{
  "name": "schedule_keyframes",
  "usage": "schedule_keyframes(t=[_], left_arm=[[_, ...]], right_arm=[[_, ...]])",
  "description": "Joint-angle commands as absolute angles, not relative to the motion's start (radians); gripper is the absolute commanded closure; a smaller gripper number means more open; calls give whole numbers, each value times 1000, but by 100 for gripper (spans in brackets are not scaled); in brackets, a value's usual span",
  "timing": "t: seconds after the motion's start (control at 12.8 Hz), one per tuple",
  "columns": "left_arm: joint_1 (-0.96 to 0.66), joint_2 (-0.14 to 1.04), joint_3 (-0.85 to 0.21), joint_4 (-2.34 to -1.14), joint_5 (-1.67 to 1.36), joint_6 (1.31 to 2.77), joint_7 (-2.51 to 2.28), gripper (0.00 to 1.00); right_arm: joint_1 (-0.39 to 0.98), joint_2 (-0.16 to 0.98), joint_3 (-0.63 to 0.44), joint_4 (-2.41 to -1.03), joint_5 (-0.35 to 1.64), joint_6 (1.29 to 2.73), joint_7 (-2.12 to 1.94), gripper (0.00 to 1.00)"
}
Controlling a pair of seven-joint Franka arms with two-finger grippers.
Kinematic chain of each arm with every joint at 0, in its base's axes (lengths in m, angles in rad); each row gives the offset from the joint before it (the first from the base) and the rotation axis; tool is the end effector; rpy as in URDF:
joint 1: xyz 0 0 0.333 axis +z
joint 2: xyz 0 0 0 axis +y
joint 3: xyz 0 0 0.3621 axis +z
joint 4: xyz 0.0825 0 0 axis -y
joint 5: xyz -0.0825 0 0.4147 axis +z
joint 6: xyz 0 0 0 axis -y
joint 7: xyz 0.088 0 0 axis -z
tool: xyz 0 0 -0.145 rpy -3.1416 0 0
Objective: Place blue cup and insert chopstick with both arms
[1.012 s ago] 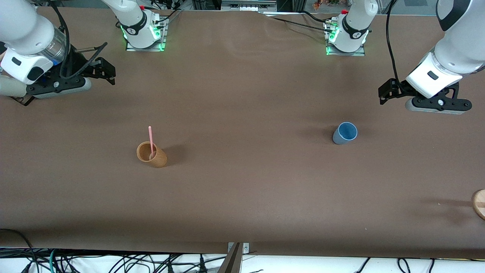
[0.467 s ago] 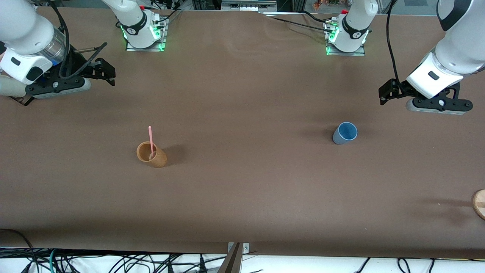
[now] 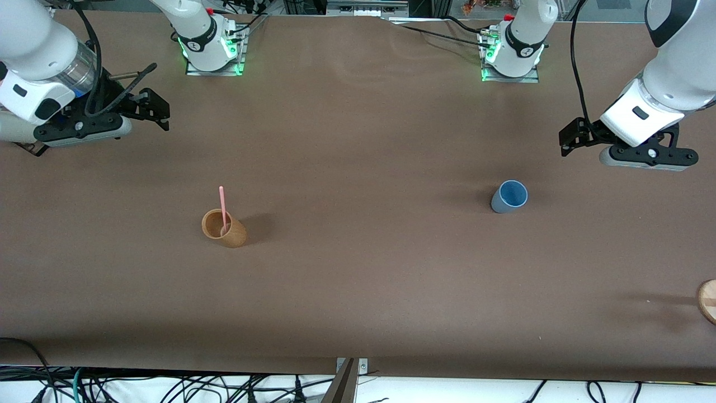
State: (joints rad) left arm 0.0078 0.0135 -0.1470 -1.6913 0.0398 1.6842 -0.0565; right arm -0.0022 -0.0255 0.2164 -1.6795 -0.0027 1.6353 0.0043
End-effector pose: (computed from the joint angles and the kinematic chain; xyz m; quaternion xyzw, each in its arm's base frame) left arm 0.5894 -0.0767 0.5737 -0.9988 0.0438 0.0083 0.0197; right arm 0.5653 0.1240 0.5979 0.9944 0.1048 -0.0091 0.0051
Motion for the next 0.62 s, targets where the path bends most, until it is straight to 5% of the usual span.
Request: schedule_keyframes(t=[0.0,0.54], left_arm=[[8,32,-147,-1654,29,1666,-46,0],[9,34,-146,-1657,31,1663,-41,0]], right_arm=[[-9,-45,215,-1710,6,1670,-9,0],[-9,-43,215,-1723,5,1707,-9,0]])
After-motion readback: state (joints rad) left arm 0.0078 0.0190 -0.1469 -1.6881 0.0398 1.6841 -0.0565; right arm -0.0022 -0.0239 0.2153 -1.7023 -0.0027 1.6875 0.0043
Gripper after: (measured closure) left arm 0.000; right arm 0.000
